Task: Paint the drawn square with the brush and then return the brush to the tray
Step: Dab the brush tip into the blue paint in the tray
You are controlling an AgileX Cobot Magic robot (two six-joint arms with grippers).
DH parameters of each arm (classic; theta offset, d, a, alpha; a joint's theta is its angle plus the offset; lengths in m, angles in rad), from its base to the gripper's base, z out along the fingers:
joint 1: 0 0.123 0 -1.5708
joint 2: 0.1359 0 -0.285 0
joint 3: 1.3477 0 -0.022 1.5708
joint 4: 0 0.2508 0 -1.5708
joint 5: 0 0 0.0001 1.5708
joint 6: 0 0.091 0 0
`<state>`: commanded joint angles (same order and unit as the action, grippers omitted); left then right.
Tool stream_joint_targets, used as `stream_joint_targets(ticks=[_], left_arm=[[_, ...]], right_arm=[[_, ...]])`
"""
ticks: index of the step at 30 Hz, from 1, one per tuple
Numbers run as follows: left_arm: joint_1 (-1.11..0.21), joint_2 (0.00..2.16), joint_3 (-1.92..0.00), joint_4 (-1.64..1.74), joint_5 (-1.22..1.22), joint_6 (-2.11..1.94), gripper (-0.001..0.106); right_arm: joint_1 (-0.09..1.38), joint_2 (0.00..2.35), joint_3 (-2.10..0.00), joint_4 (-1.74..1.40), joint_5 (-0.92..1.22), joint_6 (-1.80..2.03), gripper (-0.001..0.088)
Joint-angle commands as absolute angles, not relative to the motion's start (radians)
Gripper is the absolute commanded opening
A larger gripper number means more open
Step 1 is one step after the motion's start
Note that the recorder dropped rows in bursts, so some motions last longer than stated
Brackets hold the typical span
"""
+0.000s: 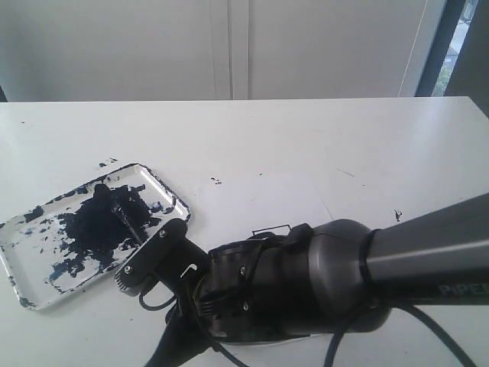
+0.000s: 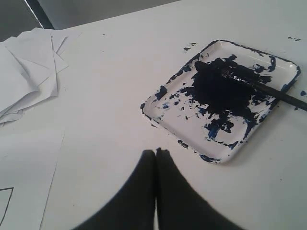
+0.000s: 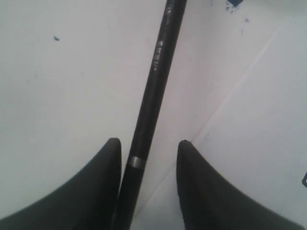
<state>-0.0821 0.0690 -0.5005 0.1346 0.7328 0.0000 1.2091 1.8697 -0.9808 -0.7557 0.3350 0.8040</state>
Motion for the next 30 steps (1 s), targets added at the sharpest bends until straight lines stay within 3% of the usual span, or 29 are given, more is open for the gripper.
stream_joint_targets(ticks=[4,16,19,23,30], left_arm=[[-0.082,0.069,-0.501,0.135,0.733,0.000,0.000],[-0.082,0.069,-0.501,0.135,0.733,0.000,0.000],[-0.082,0.069,-0.501,0.135,0.733,0.000,0.000],[-0.082,0.069,-0.501,0.135,0.733,0.000,0.000],[-0.082,0.069,-0.501,0.135,0.733,0.000,0.000]], right_arm=[[1.209,1.889,-1.012,-0.756,0.331,0.804,0.0362],[1.207,1.897,-1.027,-0.758,0.342,0.804,0.0225],[1.207,1.897,-1.027,-0.758,0.342,0.804,0.0165],[1.207,1.897,-1.027,-0.756,0.340,0.806,0.0007],[1.207,1.847,-1.027,-0.749,0.335,0.822,0.0000]])
